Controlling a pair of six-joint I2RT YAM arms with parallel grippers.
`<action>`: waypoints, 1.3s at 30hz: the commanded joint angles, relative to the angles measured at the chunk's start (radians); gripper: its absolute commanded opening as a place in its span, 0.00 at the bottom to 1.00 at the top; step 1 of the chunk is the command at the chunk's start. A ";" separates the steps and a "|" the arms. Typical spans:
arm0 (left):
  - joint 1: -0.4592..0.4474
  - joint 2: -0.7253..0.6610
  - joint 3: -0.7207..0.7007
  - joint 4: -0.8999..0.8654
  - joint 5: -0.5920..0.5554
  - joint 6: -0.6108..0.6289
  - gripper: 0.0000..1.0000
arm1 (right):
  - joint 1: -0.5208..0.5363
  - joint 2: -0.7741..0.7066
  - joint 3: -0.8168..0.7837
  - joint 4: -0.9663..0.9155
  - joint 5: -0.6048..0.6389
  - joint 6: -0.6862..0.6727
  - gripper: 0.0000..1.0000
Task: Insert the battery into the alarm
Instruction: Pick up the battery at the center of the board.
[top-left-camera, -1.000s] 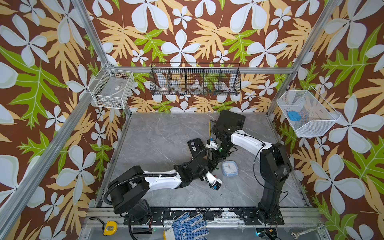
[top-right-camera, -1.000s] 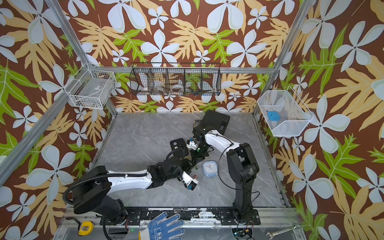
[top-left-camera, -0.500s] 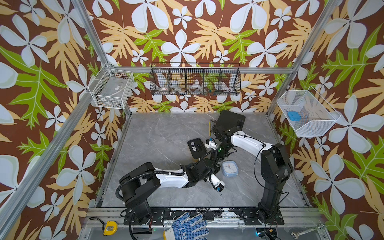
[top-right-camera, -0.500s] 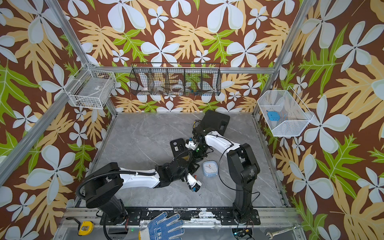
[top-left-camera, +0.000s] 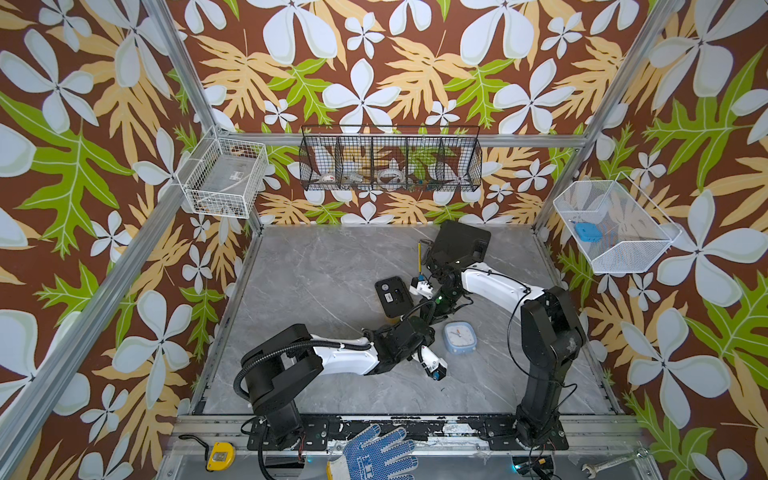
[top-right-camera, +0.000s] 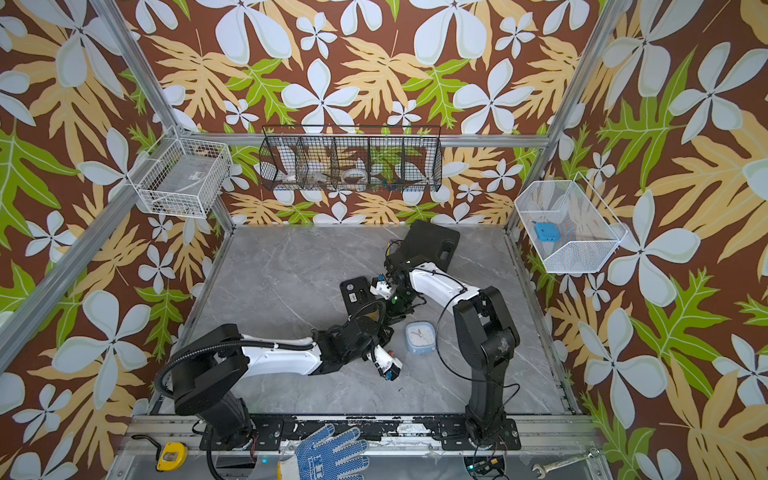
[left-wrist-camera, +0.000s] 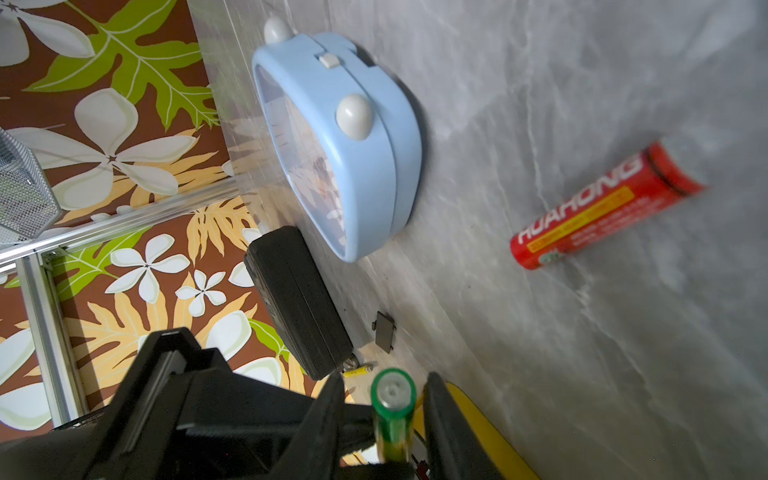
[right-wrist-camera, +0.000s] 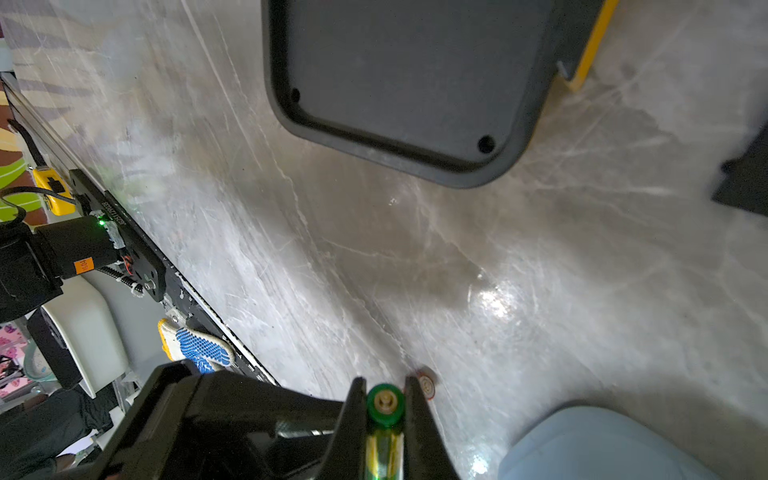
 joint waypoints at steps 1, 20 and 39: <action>0.002 0.000 0.008 0.034 -0.065 -0.008 0.26 | 0.002 0.005 -0.002 -0.070 -0.022 0.002 0.12; 0.022 -0.163 0.005 0.026 0.065 -0.477 0.06 | -0.137 -0.123 0.014 0.315 -0.106 0.288 0.72; 0.315 -0.154 -0.037 0.618 0.182 -1.834 0.08 | -0.171 -0.451 -0.353 0.659 0.341 0.312 0.78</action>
